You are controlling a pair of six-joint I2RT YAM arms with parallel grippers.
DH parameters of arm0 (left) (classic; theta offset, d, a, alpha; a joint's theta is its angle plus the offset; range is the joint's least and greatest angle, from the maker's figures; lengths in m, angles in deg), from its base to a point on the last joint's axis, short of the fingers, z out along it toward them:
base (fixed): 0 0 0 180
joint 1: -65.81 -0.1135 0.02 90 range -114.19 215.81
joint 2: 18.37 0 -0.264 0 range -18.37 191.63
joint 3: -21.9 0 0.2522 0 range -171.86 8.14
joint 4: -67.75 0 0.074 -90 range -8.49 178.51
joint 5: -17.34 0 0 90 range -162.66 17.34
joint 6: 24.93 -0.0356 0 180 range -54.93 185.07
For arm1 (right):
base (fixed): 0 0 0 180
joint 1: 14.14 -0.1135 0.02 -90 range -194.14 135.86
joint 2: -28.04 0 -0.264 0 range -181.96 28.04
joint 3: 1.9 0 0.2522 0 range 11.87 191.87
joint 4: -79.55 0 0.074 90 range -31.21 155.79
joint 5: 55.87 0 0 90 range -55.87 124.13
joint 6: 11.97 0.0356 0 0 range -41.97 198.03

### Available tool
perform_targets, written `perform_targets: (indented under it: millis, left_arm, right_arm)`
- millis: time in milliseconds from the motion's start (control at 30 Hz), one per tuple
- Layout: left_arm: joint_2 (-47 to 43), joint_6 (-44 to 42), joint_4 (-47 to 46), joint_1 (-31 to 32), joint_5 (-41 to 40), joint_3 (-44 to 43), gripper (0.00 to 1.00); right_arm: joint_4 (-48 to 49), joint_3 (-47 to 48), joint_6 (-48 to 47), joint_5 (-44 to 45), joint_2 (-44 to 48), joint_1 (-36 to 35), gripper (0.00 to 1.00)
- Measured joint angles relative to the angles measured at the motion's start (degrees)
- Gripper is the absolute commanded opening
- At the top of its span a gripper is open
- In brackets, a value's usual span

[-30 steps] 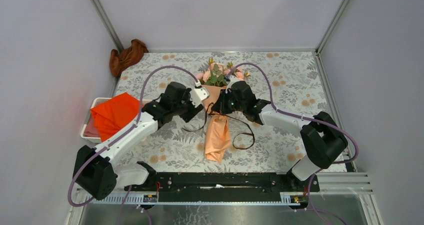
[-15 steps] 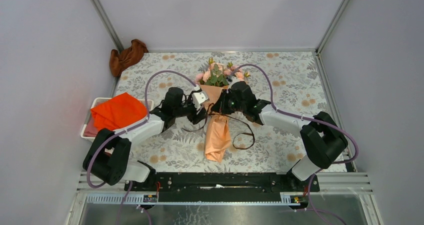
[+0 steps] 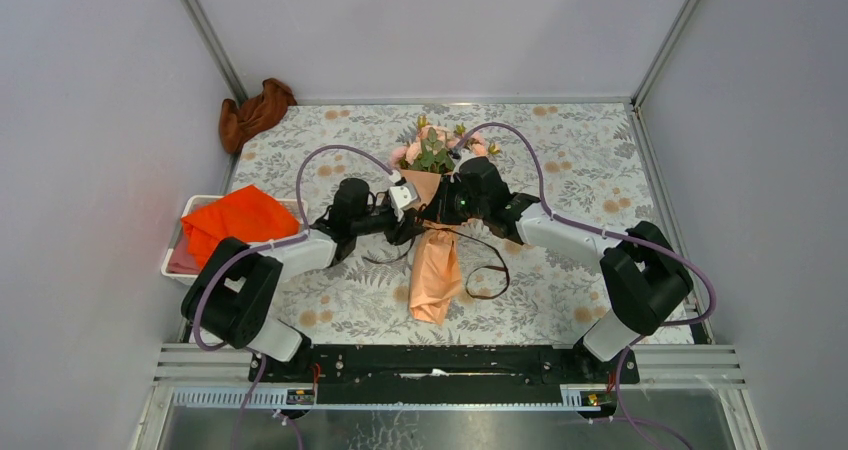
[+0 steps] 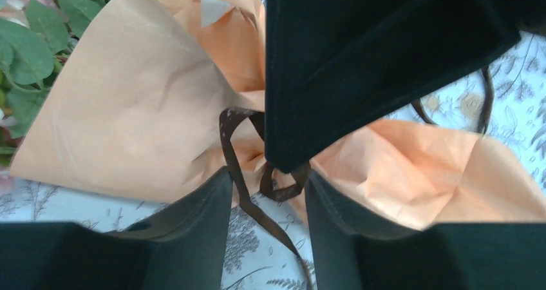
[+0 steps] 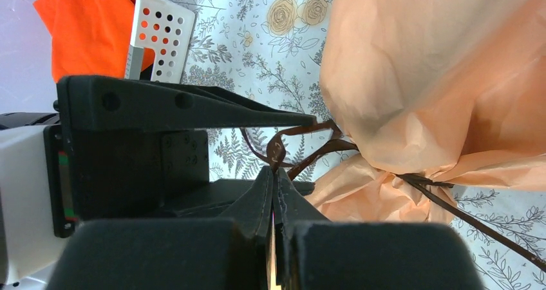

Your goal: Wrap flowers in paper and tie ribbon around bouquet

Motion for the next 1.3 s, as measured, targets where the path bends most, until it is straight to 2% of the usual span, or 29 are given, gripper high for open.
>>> perform_targets:
  millis: [167,467,500,567,733,1200,1233,1300]
  left_arm:
    - [1.4,1.4,-3.0,0.7,0.5,0.2,0.0]
    - [1.4,3.1,-3.8,1.6,1.3,1.0,0.0]
    - [1.4,3.5,-4.0,1.6,1.2,1.1,0.07]
    - [1.4,4.1,-4.6,1.7,0.1,1.4,0.29]
    - [1.3,5.6,-6.0,1.7,-5.6,1.7,0.38]
    - [4.8,5.8,-10.1,2.6,-8.0,1.7,0.4]
    - [5.1,5.8,-10.1,2.6,-8.1,1.7,0.36]
    - [5.4,5.7,-10.4,2.6,-8.0,1.7,0.2]
  right_arm:
    - [-0.2,0.0,-0.3,0.0,0.0,0.0,0.0]
    - [-0.3,0.0,-0.4,0.0,0.0,0.0,0.0]
    - [-0.4,0.0,-0.4,0.0,0.0,0.0,0.0]
    - [-0.5,0.0,-0.6,0.0,0.0,0.0,0.0]
    - [-0.5,-0.3,-1.0,-0.3,0.3,0.0,0.0]
    - [-0.7,-1.5,-1.4,-2.0,2.0,0.0,0.0]
    - [-0.7,-1.5,-1.4,-2.1,2.0,0.0,0.0]
    - [-0.6,-1.8,-1.4,-2.2,2.1,0.0,0.0]
